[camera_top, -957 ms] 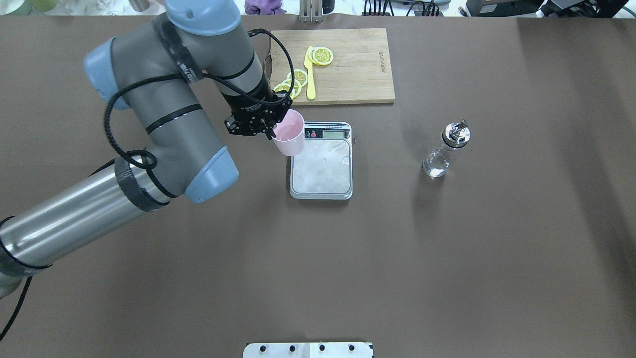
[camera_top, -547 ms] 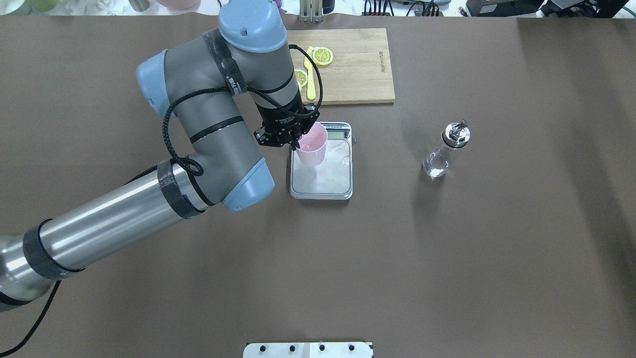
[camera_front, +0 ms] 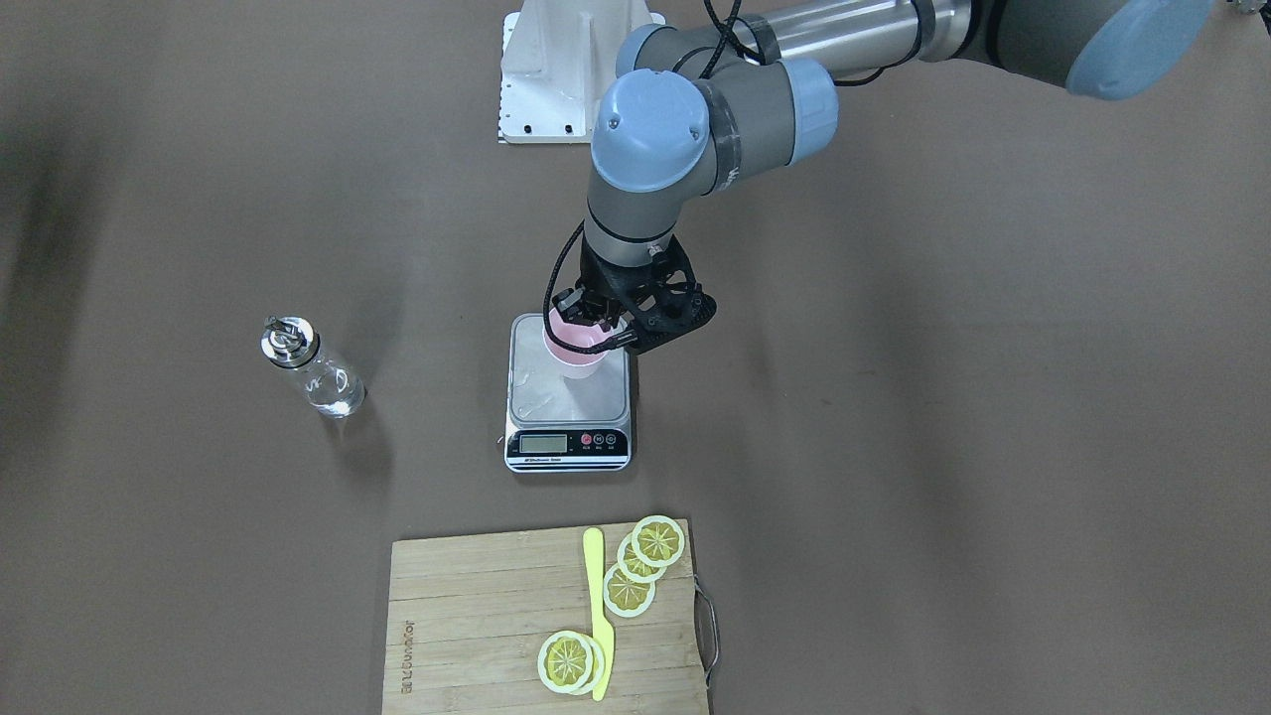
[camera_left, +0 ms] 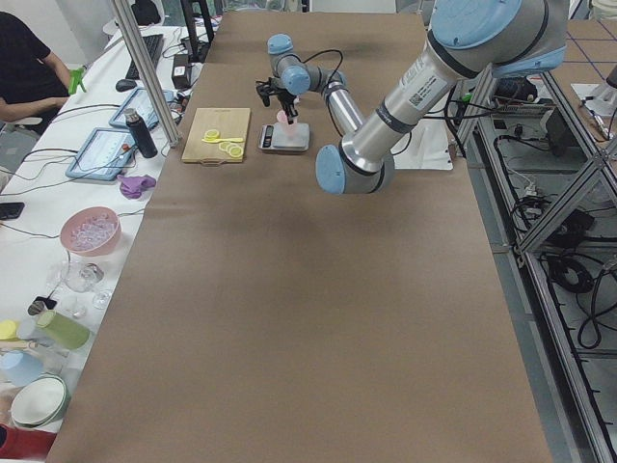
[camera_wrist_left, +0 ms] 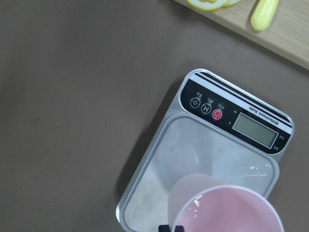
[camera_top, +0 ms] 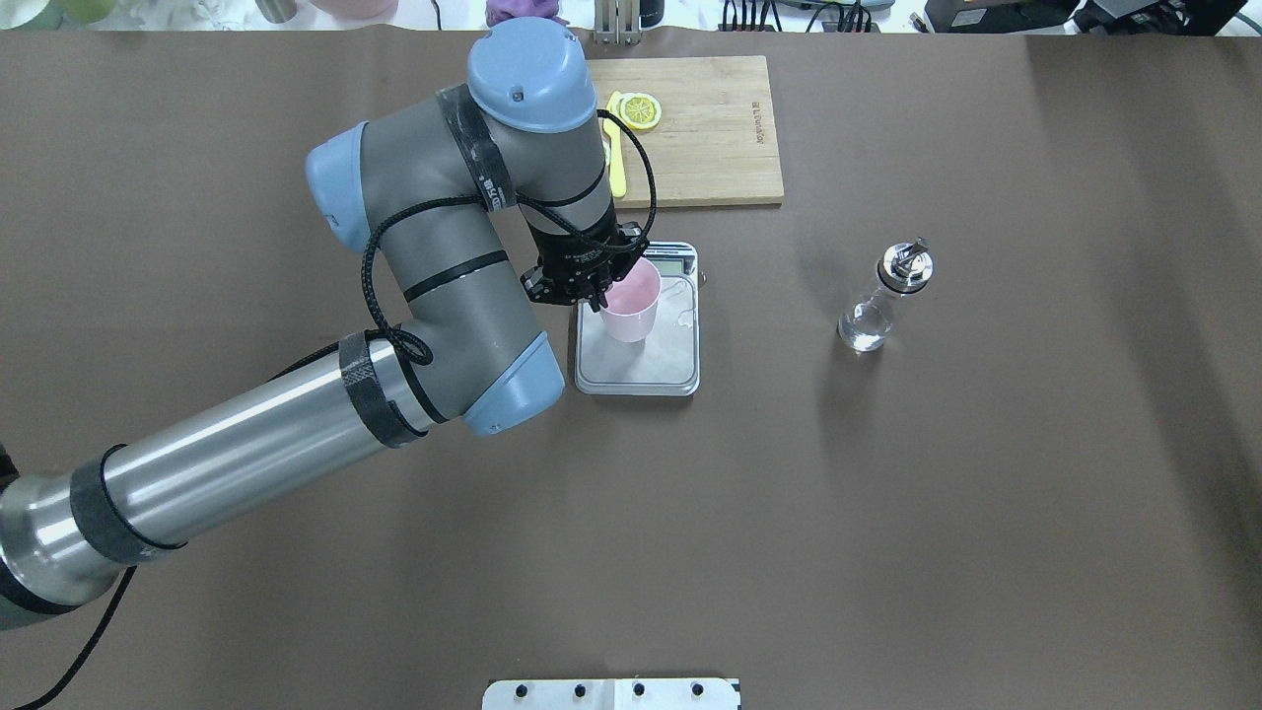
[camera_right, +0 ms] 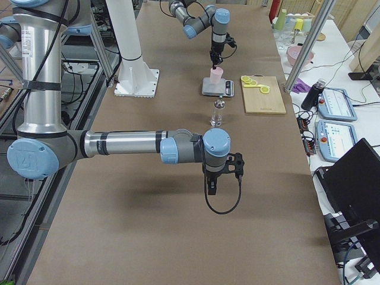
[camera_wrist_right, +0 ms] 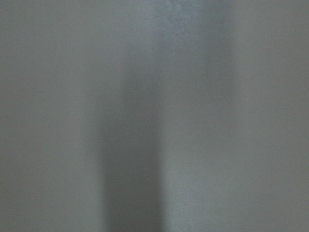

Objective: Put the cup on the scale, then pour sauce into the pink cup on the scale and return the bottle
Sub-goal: 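Carry the pink cup with the left gripper onto the scale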

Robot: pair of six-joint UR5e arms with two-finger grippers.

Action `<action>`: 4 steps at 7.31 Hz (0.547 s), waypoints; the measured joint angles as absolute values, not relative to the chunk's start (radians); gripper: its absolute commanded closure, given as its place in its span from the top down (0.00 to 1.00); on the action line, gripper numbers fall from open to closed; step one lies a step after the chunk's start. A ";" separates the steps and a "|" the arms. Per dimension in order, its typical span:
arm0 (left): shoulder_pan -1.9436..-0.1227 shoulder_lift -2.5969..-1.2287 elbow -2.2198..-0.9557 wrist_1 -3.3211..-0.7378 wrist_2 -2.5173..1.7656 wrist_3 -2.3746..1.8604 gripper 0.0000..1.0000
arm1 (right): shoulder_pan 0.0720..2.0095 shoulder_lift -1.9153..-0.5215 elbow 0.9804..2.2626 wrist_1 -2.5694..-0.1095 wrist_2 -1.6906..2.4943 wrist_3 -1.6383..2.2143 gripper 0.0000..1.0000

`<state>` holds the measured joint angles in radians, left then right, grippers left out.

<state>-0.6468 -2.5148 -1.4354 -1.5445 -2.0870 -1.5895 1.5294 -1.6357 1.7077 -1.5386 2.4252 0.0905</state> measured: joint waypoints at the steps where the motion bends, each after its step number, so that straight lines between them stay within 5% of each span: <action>1: -0.646 -2.515 -1.426 -1.557 -2.087 -1.590 0.00 | 1.529 -1.636 1.708 -1.539 2.425 0.091 1.00; 3: -0.645 -2.517 -1.416 -1.569 -2.086 -1.589 0.08 | 1.529 -1.635 1.709 -1.539 2.426 0.091 1.00; 4: -0.643 -2.517 -1.413 -1.574 -2.086 -1.588 0.67 | 1.529 -1.635 1.709 -1.539 2.426 0.090 1.00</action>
